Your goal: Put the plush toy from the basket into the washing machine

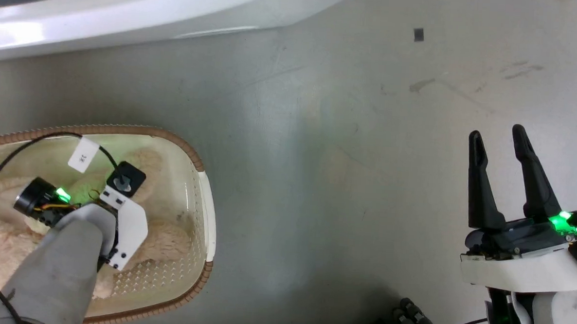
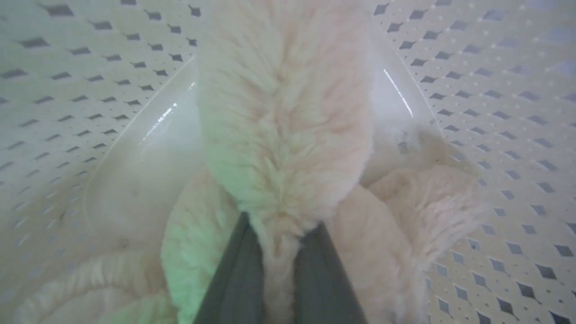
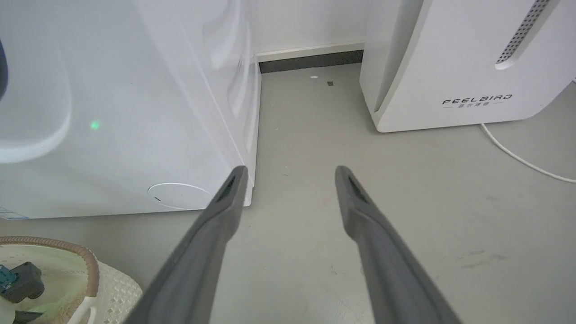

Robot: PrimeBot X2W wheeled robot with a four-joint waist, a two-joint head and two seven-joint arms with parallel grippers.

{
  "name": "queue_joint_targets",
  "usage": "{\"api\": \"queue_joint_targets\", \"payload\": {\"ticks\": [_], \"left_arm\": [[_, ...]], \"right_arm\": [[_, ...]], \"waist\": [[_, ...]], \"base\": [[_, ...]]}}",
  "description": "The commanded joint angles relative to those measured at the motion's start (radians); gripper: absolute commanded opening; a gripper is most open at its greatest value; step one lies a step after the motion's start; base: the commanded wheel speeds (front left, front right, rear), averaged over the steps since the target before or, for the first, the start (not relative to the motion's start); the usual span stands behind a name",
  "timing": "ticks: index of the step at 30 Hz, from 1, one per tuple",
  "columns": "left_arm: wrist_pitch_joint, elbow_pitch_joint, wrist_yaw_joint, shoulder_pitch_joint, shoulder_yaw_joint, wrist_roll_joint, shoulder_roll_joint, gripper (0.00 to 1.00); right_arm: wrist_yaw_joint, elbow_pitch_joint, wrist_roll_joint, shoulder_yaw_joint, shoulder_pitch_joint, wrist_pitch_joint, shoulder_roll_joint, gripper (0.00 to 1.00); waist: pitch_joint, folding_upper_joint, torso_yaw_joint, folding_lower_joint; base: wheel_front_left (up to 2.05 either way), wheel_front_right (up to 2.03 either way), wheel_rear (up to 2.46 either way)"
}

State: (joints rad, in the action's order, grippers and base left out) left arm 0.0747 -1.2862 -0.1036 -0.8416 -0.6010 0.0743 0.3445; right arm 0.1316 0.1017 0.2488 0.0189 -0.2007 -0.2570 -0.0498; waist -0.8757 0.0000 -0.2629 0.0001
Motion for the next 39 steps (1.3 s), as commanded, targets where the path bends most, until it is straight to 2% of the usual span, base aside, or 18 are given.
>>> {"api": "queue_joint_targets", "payload": {"ticks": [1, 12, 19, 29, 39], "left_arm": [[0.015, -0.004, 0.009, 0.016, 0.000, 0.008, -0.005, 0.00], [0.154, 0.003, 0.033, 0.068, 0.023, 0.065, -0.065, 0.00], [0.185, 0.056, 0.051, 0.132, 0.047, 0.105, -0.093, 0.00], [0.187, 0.438, 0.115, 0.349, 0.128, 0.139, -0.070, 0.00], [0.187, 0.759, 0.174, 0.553, 0.212, 0.121, -0.067, 0.00]], "right_arm": [[-0.001, -0.004, -0.004, -0.002, -0.020, -0.005, 0.000, 1.00], [-0.001, -0.040, -0.020, -0.007, -0.009, -0.005, 0.000, 1.00], [-0.001, -0.066, -0.046, -0.020, 0.018, -0.005, 0.000, 1.00], [-0.001, -0.094, -0.067, -0.035, 0.072, -0.005, 0.000, 1.00], [-0.001, -0.114, -0.070, -0.033, 0.120, -0.005, 0.000, 1.00]], "waist": [[0.021, 0.0000, 0.006, -0.0001], [0.198, 0.0000, 0.054, -0.0001], [0.337, 0.0000, 0.112, -0.0001], [0.510, 0.0000, 0.191, -0.0001], [0.618, 0.0000, 0.228, -0.0001]], "base": [[0.00, 0.00, 0.00], [0.00, 0.00, 0.00], [0.00, 0.00, 0.00], [0.00, 0.00, 0.00], [0.00, 0.00, 0.00]]}}
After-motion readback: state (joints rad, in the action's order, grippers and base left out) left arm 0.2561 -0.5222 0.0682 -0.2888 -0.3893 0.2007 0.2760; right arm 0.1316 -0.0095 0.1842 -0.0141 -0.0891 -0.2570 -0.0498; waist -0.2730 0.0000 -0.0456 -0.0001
